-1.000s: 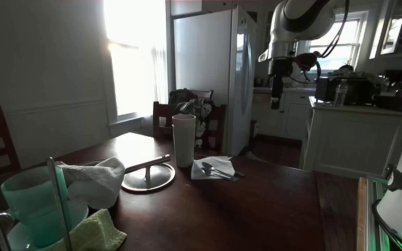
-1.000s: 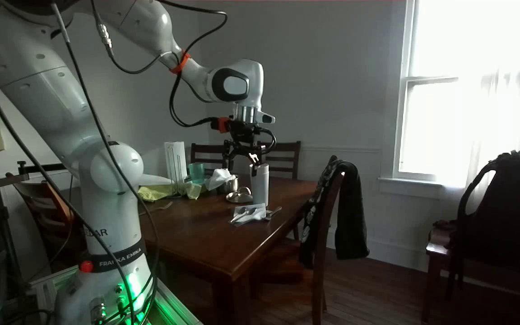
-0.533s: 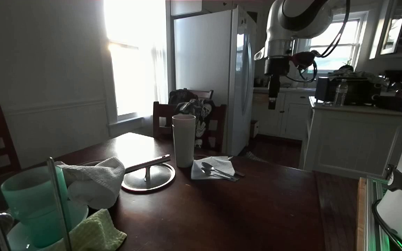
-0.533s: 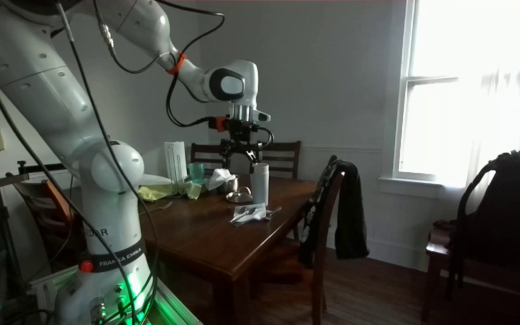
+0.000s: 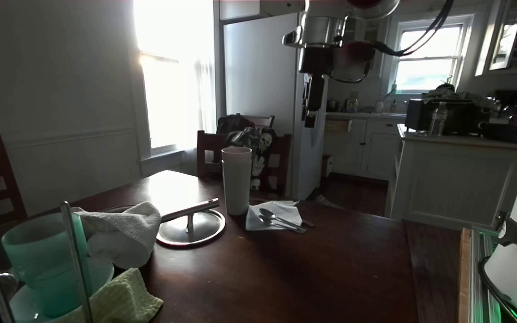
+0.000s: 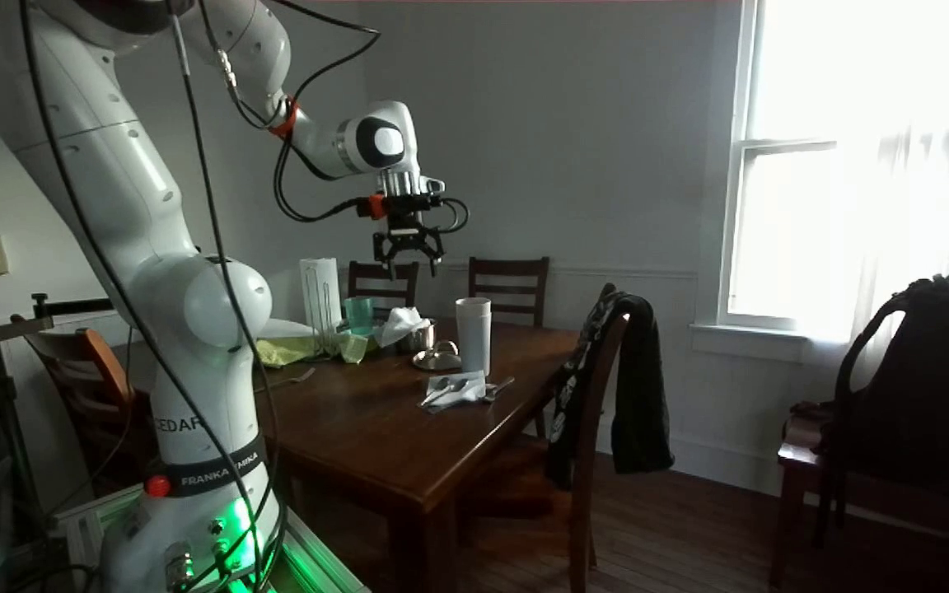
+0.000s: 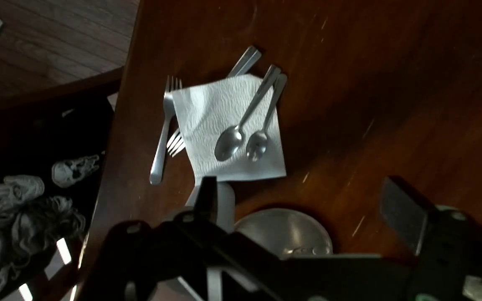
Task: Unstack the cups
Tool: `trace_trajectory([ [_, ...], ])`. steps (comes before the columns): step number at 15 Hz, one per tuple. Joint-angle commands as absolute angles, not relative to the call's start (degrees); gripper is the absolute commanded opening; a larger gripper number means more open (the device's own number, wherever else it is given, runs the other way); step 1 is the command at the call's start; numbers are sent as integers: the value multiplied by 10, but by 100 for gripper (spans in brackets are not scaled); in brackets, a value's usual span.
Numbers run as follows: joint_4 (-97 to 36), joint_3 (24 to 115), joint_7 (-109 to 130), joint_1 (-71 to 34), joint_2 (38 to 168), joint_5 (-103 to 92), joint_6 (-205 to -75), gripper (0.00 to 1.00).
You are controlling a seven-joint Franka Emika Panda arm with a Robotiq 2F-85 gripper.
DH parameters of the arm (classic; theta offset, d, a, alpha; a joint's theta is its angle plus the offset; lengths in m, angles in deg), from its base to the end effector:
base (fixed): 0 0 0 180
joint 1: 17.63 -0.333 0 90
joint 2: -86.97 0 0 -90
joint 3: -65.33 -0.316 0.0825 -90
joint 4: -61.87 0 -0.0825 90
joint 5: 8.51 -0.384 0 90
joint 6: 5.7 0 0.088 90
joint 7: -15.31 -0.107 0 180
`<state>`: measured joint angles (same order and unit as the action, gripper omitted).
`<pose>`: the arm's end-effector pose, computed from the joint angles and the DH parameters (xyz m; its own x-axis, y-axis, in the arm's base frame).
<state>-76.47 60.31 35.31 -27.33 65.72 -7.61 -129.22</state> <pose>0.4267 0.1129 0.4589 0.8146 0.5734 0.0880 0.5679 -0.8192 0.0807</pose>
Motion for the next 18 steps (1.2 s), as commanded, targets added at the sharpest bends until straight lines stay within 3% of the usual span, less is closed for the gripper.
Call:
trace_trajectory([
  [1, -667, 605, 377, -274, 747, -52, -1299, 100],
  [10, -551, 594, 396, -264, 924, -51, -1371, 99],
  [15, -520, 589, 391, -262, 984, -38, -1420, 53],
  [18, -510, 587, 389, -264, 1003, -22, -1444, 45],
])
